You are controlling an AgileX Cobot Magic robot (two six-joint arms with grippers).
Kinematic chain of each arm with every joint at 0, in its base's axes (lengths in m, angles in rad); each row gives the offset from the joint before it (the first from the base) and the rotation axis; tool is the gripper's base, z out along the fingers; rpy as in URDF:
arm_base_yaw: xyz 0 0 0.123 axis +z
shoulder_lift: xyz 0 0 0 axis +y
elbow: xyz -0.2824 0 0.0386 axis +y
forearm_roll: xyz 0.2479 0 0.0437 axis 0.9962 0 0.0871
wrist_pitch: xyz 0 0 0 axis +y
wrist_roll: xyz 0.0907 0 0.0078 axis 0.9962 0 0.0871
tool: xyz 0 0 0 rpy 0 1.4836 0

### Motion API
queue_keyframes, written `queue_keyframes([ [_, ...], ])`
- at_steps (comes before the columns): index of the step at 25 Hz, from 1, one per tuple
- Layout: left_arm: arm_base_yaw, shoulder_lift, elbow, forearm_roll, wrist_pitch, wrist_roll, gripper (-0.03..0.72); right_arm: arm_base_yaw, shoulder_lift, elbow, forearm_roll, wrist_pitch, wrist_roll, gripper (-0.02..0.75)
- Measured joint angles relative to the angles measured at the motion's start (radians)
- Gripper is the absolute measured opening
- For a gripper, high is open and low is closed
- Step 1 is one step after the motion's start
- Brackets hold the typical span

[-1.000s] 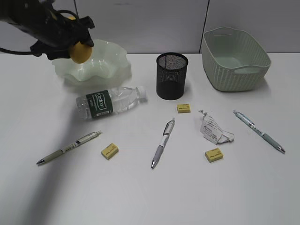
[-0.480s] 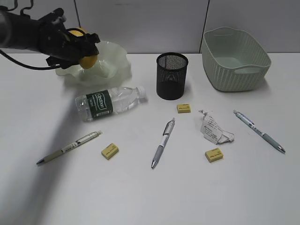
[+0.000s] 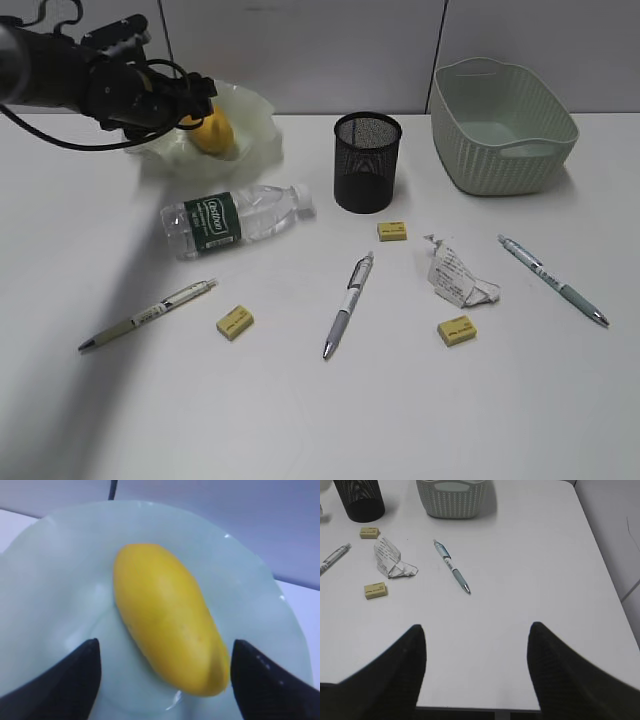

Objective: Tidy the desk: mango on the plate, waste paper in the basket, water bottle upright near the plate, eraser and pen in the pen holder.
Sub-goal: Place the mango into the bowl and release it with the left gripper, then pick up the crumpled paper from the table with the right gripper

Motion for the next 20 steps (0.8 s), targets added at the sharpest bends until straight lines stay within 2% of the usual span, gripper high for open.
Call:
queue_keyframes([
  [5,0.000,-0.071,0.000,0.003,0.063,0.000,0.606,0.000,0.000,0.000,0.000,0.000,0.000,0.506],
  [9,0.000,-0.182,0.000,0.009,0.246,0.039,0.584,0.000,0.000,0.000,0.000,0.000,0.000,0.506],
  [14,-0.026,-0.290,-0.005,-0.014,0.584,0.263,0.580,0.000,0.000,0.000,0.000,0.000,0.000,0.507],
  [18,-0.060,-0.328,-0.005,-0.137,0.860,0.482,0.578,0.000,0.000,0.000,0.000,0.000,0.000,0.507],
  [20,-0.076,-0.331,-0.005,-0.183,0.982,0.538,0.570,0.000,0.000,0.000,0.000,0.000,0.000,0.507],
])
